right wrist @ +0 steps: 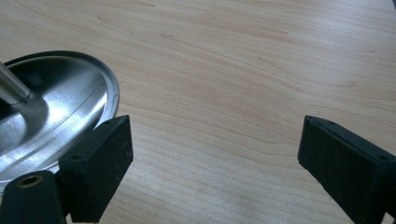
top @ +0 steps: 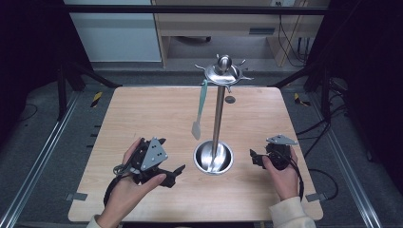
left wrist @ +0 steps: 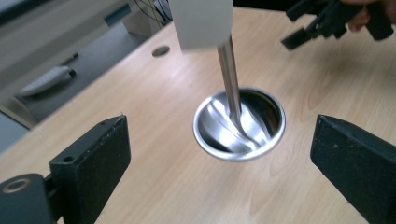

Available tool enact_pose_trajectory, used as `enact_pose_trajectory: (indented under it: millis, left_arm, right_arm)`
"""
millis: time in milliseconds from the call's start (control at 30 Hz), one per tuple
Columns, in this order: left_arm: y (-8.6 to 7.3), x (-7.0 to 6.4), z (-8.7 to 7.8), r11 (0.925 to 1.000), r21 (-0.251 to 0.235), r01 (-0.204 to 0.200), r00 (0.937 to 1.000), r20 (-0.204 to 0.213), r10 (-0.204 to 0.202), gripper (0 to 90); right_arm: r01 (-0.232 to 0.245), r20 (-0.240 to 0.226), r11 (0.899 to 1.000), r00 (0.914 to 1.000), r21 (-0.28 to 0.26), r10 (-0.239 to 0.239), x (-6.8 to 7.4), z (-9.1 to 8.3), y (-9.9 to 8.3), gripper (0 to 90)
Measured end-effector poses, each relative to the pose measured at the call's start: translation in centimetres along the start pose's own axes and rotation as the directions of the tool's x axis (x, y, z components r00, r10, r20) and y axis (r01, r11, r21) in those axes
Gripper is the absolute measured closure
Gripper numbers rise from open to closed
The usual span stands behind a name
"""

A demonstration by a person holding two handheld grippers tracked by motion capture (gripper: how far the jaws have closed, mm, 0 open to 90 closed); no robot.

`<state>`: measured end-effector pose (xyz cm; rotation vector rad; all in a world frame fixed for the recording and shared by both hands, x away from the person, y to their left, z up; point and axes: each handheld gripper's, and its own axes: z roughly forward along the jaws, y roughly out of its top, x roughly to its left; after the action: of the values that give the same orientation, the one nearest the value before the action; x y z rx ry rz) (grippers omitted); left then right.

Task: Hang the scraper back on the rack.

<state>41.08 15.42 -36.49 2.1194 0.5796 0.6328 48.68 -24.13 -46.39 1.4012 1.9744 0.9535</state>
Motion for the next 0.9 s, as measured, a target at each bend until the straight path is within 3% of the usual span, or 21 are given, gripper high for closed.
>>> enact_pose_trajectory:
  millis: [167, 233, 267, 467, 500, 633, 667, 733, 767, 833, 900]
  left_arm:
    - [-3.9, 0.0, 1.5, 0.9989, 0.048, 0.003, 0.9987, 0.051, -0.006, 4.3]
    - [-4.6, 0.1, 1.7, 0.9983, 0.058, -0.005, 0.9988, 0.049, 0.002, 3.9]
    - [-5.4, 0.2, 1.9, 0.9970, 0.076, -0.012, 0.9993, 0.037, 0.009, 3.9]
    - [-9.1, 1.9, 2.3, 0.9896, 0.120, 0.080, 0.9966, 0.010, -0.082, 4.6]
    - [-9.1, 1.9, 2.3, 0.9896, 0.120, 0.080, 0.9966, 0.010, -0.082, 4.7]
    - [-11.3, 3.5, 2.1, 0.9766, 0.176, 0.124, 0.9920, -0.048, -0.117, 4.9]
    - [-11.3, 3.5, 2.1, 0.9766, 0.176, 0.124, 0.9920, -0.048, -0.117, 5.0]
    - [-12.4, 4.4, 2.0, 0.9679, 0.207, 0.143, 0.9886, -0.077, -0.129, 5.0]
    - [-13.4, 5.4, 1.9, 0.9552, 0.238, 0.176, 0.9818, -0.113, -0.152, 5.1]
    - [-14.2, 6.4, 1.7, 0.9460, 0.243, 0.215, 0.9721, -0.147, -0.183, 5.5]
    - [-14.7, 7.6, 1.1, 0.9417, 0.216, 0.258, 0.9549, -0.206, -0.214, 7.2]
  right_arm:
    - [0.000, -0.001, 1.000, 1.0000, 0.002, 0.000, 0.0, 0.0, -0.1, 10.2]
    - [-0.002, 0.001, 1.000, 1.0000, 0.003, 0.002, -0.1, 0.0, -0.1, 10.1]
    - [-0.005, 0.001, 1.000, 1.0000, 0.002, 0.005, -0.1, 0.0, -0.1, 10.0]
    - [-0.016, 0.002, 1.000, 0.9999, 0.006, 0.016, -0.1, -0.1, -0.1, 9.4]
    - [-0.016, 0.002, 1.000, 0.9999, 0.006, 0.016, -0.1, -0.1, -0.1, 9.4]
    - [-0.003, -0.005, 1.000, 1.0000, 0.004, 0.003, 0.0, -0.1, -0.1, 9.0]
    - [-0.003, -0.005, 1.000, 1.0000, 0.004, 0.003, 0.0, -0.1, -0.1, 9.0]
    - [-0.002, -0.006, 1.000, 1.0000, 0.006, 0.002, 0.0, -0.1, -0.1, 9.1]
    - [-0.003, -0.006, 1.000, 1.0000, 0.006, 0.003, 0.0, -0.1, -0.1, 9.1]
    - [-0.004, -0.006, 1.000, 1.0000, 0.006, 0.004, 0.0, -0.1, -0.1, 9.1]
    - [-0.003, -0.009, 1.000, 1.0000, 0.006, 0.003, 0.0, -0.1, -0.1, 9.1]
